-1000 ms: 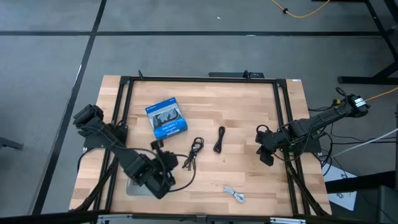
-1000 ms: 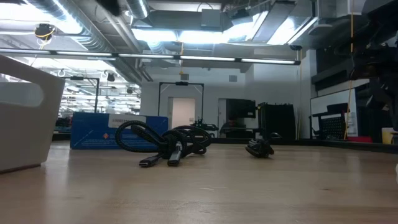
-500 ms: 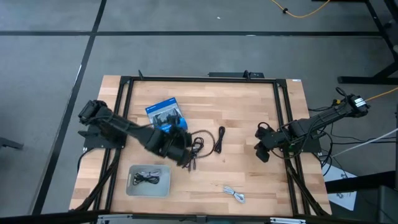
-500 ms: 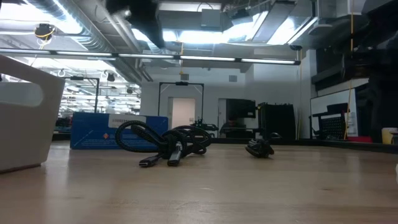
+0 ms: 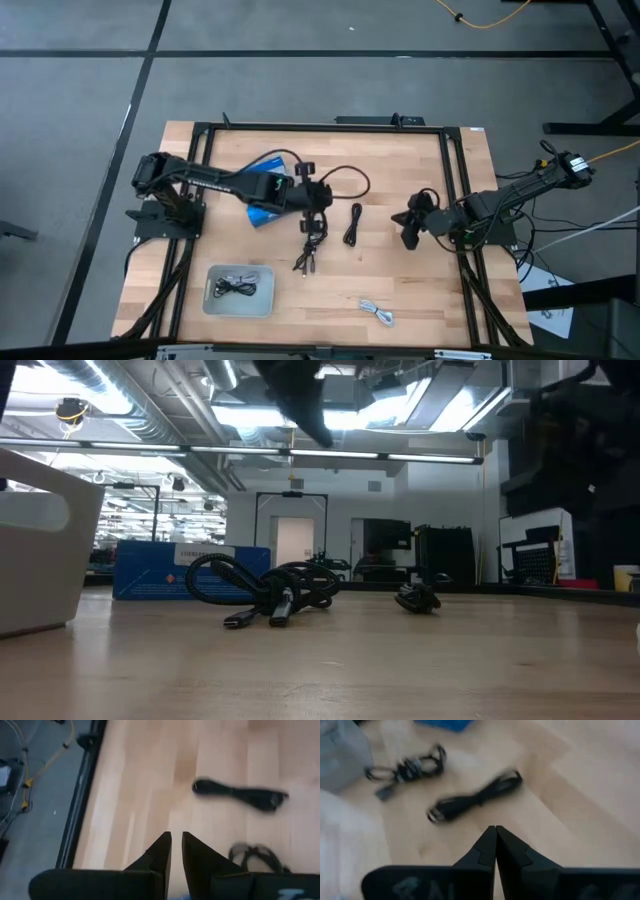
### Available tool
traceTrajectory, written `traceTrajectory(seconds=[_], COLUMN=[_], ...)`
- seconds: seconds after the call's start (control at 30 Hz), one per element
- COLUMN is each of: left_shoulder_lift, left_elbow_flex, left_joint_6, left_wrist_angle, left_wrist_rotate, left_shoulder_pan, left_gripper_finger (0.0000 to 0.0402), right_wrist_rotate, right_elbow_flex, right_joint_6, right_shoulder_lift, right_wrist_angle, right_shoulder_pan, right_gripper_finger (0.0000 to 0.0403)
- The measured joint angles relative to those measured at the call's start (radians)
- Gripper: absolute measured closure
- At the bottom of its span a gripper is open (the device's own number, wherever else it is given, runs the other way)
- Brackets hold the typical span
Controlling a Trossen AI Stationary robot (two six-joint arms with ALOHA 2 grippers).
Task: Pick and place USB-C Cables
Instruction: Put the right black usb cable into the white bin
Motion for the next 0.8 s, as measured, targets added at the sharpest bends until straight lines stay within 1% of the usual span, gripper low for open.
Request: traceTrajectory(seconds=[0.1, 0.23, 0.37, 0.53, 0.57, 0.6, 0.7, 0.73, 0.8], left_shoulder_lift=[0.0, 0.0, 0.0, 0.015, 0.026, 0.039, 0.089, 0.106, 0.134], left_elbow_flex=[0.0, 0.0, 0.0, 0.0, 0.0, 0.0, 0.0, 0.0, 0.0], left_joint_6=[0.007, 0.006, 0.015, -0.017, -0.015, -0.013, 0.018, 0.039, 0.064], left_wrist_angle=[0.045, 0.041, 0.033, 0.057, 0.074, 0.098, 0.166, 0.18, 0.212], left_wrist_rotate=[0.0, 0.002, 0.049, 0.055, 0.07, 0.109, 0.286, 0.33, 0.367], left_shoulder_pan=[0.014, 0.01, -0.002, -0.023, -0.025, -0.025, -0.012, -0.006, 0.004], left_gripper_finger=[0.0363, 0.0363, 0.0363, 0.0363, 0.0363, 0.0363, 0.0363, 0.0363, 0.0363], right_wrist_rotate=[0.005, 0.007, 0.015, 0.015, 0.015, 0.015, -0.001, -0.016, -0.05], right_elbow_flex=[0.0, 0.0, 0.0, 0.0, 0.0, 0.0, 0.0, 0.0, 0.0], right_joint_6=[0.003, -0.012, -0.024, -0.028, -0.037, -0.058, -0.111, -0.122, -0.142], right_shoulder_lift=[0.0, 0.0, 0.0, 0.0, 0.0, 0.0, 0.0, 0.0, 0.0], right_wrist_angle=[0.032, 0.031, 0.031, 0.032, 0.032, 0.032, 0.034, 0.035, 0.04], right_shoulder_pan=[0.0, 0.0, 0.0, 0.0, 0.0, 0.0, 0.0, 0.0, 0.0], right_gripper_finger=[0.0389, 0.0389, 0.0389, 0.0389, 0.0389, 0.0389, 0.0388, 0.0388, 0.0388])
